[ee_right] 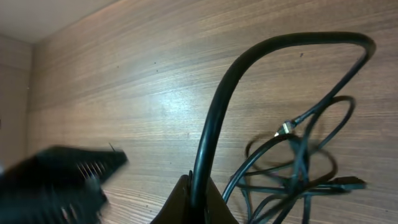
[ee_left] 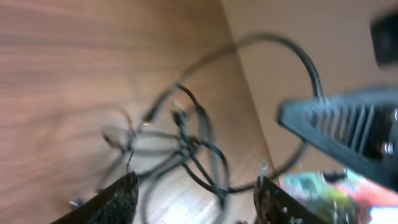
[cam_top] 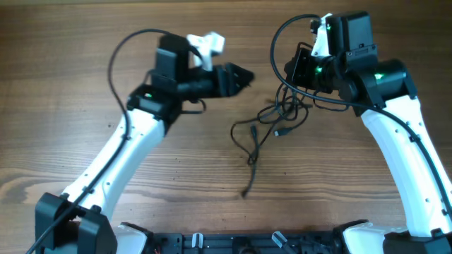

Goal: Untangle cables
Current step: 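Grasp the hanging cable with the right gripper near the left gripper, then pull the right gripper rightward to stretch the cable out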

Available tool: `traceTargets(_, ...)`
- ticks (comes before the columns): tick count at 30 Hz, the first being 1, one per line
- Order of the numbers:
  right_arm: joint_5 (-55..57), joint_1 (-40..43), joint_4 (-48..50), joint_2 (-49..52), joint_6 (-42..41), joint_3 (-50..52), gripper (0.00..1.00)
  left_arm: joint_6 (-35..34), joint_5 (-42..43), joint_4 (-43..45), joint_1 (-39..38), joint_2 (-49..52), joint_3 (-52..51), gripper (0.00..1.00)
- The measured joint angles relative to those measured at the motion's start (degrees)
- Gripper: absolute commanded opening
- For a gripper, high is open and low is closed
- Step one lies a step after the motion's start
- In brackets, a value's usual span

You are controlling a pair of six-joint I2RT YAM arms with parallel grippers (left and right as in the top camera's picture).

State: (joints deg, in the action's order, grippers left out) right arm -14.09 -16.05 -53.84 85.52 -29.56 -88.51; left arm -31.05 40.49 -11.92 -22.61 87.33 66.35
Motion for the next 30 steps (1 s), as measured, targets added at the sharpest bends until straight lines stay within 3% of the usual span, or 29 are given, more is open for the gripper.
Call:
traceTargets(7, -3.1, 0.0, 0.0, 0.0, 0.0, 0.0, 0.04, -3.6, -9.7, 0.0, -11.6, 0.3, 0.0, 0.6)
traceTargets(16, -5.4, 0.0, 1.4, 0.0, 0.5, 0.0, 0.04, -13.0, -13.0, -2.4, -12.2, 5.9, 0.0, 0.57)
traceTargets(25, -15.5, 1.6, 4.0, 0.0, 2.4, -0.4, 0.04, -14.3, -15.4, -3.5, -14.8, 8.3, 0.0, 0.56)
traceTargets(30, -23.5, 9.5, 3.3, -2.9, 3.7, -4.3, 0.04, -14.3, -20.0, -5.9, -14.7, 8.3, 0.0, 0.52)
